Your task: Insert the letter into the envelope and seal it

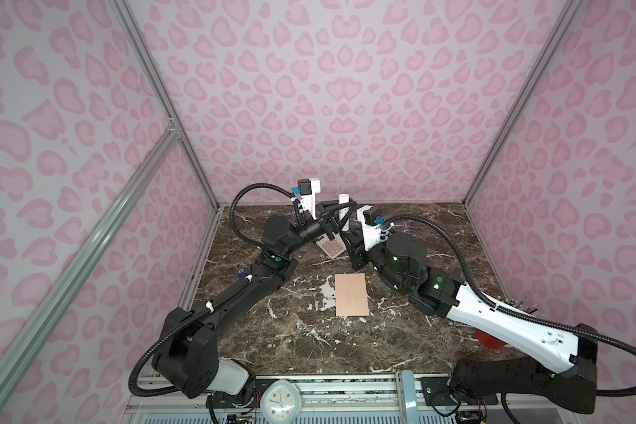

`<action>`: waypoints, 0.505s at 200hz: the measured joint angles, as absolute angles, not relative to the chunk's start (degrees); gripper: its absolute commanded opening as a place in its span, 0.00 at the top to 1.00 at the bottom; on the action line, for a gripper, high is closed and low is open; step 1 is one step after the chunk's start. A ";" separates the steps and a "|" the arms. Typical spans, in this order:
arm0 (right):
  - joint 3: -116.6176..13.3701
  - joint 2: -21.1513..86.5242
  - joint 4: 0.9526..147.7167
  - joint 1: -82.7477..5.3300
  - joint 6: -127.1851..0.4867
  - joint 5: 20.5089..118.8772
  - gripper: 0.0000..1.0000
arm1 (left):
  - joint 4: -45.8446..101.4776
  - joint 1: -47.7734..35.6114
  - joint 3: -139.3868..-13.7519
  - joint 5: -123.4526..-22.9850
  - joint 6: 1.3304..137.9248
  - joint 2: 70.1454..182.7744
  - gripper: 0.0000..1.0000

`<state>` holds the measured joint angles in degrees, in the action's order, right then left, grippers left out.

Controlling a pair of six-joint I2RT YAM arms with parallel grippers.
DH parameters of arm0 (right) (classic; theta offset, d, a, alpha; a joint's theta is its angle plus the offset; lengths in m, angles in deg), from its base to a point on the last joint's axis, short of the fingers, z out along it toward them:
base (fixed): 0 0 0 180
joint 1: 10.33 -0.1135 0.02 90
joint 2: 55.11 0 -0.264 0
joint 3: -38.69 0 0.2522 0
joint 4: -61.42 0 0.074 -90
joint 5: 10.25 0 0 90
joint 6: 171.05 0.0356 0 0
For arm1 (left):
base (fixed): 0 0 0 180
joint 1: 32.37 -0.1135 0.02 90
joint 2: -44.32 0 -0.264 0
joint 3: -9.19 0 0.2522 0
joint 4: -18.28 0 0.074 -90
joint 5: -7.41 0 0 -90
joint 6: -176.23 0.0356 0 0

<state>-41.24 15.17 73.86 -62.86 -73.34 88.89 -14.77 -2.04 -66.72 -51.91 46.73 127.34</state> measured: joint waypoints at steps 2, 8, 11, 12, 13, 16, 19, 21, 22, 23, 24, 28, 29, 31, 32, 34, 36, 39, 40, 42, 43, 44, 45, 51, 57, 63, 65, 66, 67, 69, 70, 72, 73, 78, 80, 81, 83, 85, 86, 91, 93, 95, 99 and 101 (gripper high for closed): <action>-40.96 14.86 73.73 -62.44 -73.41 88.50 0.63 | -14.70 -2.07 -66.72 -52.07 46.71 127.34 0.96; -40.15 14.01 73.27 -61.15 -73.65 87.43 0.63 | -14.70 -2.15 -66.72 -52.13 46.71 127.36 0.96; -39.82 13.66 73.10 -60.61 -73.74 86.77 0.63 | -14.68 -2.20 -66.72 -51.96 46.71 127.36 0.96; -39.65 13.48 73.05 -60.30 -73.76 86.51 0.63 | -14.68 -2.26 -66.72 -51.87 46.68 127.36 0.96; -39.58 13.40 73.03 -60.15 -73.78 86.34 0.63 | -14.68 -2.28 -66.72 -51.83 46.68 127.38 0.96; -39.14 12.89 72.86 -59.41 -73.76 85.33 0.63 | -14.70 -2.39 -66.72 -51.70 46.53 127.38 0.96; -38.84 12.54 72.73 -58.90 -73.78 84.54 0.62 | -14.75 -2.44 -66.72 -51.67 46.33 127.41 0.96; -38.60 12.28 72.70 -58.53 -73.80 84.02 0.62 | -14.79 -2.46 -66.72 -51.65 46.16 127.43 0.96; -38.51 12.19 72.68 -58.40 -73.83 83.87 0.62 | -14.79 -2.48 -66.72 -51.63 46.12 127.43 0.96; -38.42 12.11 72.66 -58.27 -73.83 83.67 0.62 | -14.81 -2.52 -66.72 -51.61 46.05 127.45 0.96; -38.25 11.93 72.59 -58.01 -73.85 83.25 0.62 | -14.81 -2.55 -66.72 -51.56 46.03 127.45 0.96; -37.88 11.52 72.44 -57.46 -73.98 82.16 0.62 | -14.84 -2.66 -66.72 -51.39 45.68 127.47 0.96; -37.68 11.34 72.42 -57.22 -74.02 81.70 0.62 | -14.84 -2.66 -66.72 -51.35 45.63 127.49 0.96; -37.44 11.08 72.22 -56.85 -74.00 80.96 0.62 | -14.86 -2.72 -66.72 -51.26 45.61 127.54 0.96; -37.35 11.01 72.14 -56.72 -74.00 80.72 0.62 | -14.88 -2.77 -66.72 -51.19 45.59 127.56 0.96; -37.11 10.80 71.98 -56.35 -73.98 80.02 0.62 | -14.95 -2.83 -66.72 -51.17 45.48 127.60 0.96; -36.92 10.58 71.85 -55.93 -73.93 79.32 0.62 | -15.10 -2.92 -66.72 -51.11 45.29 127.67 0.96; -36.61 10.31 71.57 -55.41 -73.87 78.16 0.63 | -15.32 -3.05 -66.72 -51.00 45.13 127.76 0.96; -36.54 10.27 71.46 -55.30 -73.87 77.88 0.63 | -15.40 -3.12 -66.72 -50.97 45.02 127.80 0.96; -36.30 10.12 71.20 -54.88 -73.74 77.05 0.63 | -15.49 -3.18 -66.72 -50.93 44.80 127.89 0.96; -36.13 9.99 71.02 -54.55 -73.58 76.48 0.63 | -15.54 -3.20 -66.72 -50.91 44.72 127.91 0.96; -36.06 9.94 70.91 -54.38 -73.54 76.22 0.63 | -15.67 -3.27 -66.72 -50.89 44.52 127.97 0.96; -35.98 9.88 70.80 -54.25 -73.45 75.93 0.63 | -15.71 -3.29 -66.72 -50.86 44.41 128.00 0.96; -35.25 9.46 69.97 -52.87 -72.58 74.14 0.63 | -16.10 -3.57 -66.72 -50.78 43.65 128.21 0.96; -34.55 9.09 69.14 -51.45 -71.49 72.67 0.64 | -16.54 -3.73 -66.72 -50.43 43.01 128.43 0.96; -33.86 8.78 68.46 -50.31 -70.39 71.58 0.64 | -17.31 -3.97 -66.70 -49.86 42.16 128.67 0.96; -33.57 8.67 68.07 -49.85 -69.93 71.17 0.64 | -17.59 -4.03 -66.68 -49.73 41.90 128.76 0.96; -33.46 8.65 67.94 -49.70 -69.80 71.04 0.64 | -17.87 -4.12 -66.65 -49.66 41.66 128.83 0.96; -33.27 8.57 67.70 -49.42 -69.56 70.77 0.64 | -18.01 -4.14 -66.63 -49.64 41.55 128.85 0.96; -33.05 8.48 67.52 -49.11 -69.30 70.51 0.64 | -18.40 -4.23 -66.59 -49.58 41.18 128.94 0.96; -32.83 8.41 67.33 -48.83 -69.06 70.31 0.64 | -18.51 -4.25 -66.57 -49.55 41.07 128.96 0.96; -32.52 8.30 67.00 -48.43 -68.67 70.03 0.64 | -18.88 -4.32 -66.50 -49.49 40.74 129.05 0.96; -32.43 8.28 66.89 -48.32 -68.54 69.94 0.64 | -19.10 -4.34 -66.46 -49.47 40.56 129.09 0.96; -31.67 8.02 66.34 -47.43 -67.53 69.37 0.64 | -19.95 -4.49 -66.30 -49.29 39.65 129.29 0.96; -31.49 7.95 66.19 -47.25 -67.25 69.18 0.64 | -20.37 -4.58 -66.24 -49.23 39.30 129.33 0.96; -31.34 7.91 66.08 -47.08 -66.98 69.02 0.64 | -20.47 -4.58 -66.19 -49.18 39.21 129.37 0.96; -31.12 7.82 66.02 -46.84 -66.61 68.87 0.64 | -20.82 -4.60 -66.13 -49.07 38.97 129.44 0.96; -30.95 7.74 65.91 -46.58 -66.28 68.76 0.64 | -21.13 -4.65 -66.04 -48.90 38.62 129.50 0.96; -30.88 7.74 65.86 -46.51 -66.18 68.74 0.64 | -21.35 -4.67 -66.00 -48.74 38.36 129.55 0.96; -30.51 7.60 65.69 -45.99 -65.54 68.48 0.64 | -22.11 -4.78 -65.82 -48.22 37.68 129.68 0.96; -30.42 7.56 65.71 -45.72 -65.26 68.39 0.64 | -22.33 -4.80 -65.76 -48.00 37.46 129.72 0.96; -30.36 7.54 65.71 -45.50 -65.04 68.33 0.64 | -22.46 -4.80 -65.71 -47.89 37.26 129.74 0.96; -30.29 7.54 65.73 -45.15 -64.69 68.37 0.64 | -22.79 -4.84 -65.54 -47.72 36.70 129.74 0.96; -30.27 7.54 65.75 -44.96 -64.47 68.37 0.64 | -22.99 -4.84 -65.47 -47.61 36.52 129.74 0.96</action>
<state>-30.27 7.54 65.75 -44.96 -64.47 68.37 -22.99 -4.84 -65.47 -47.61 36.52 129.74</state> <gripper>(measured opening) 0.358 0.276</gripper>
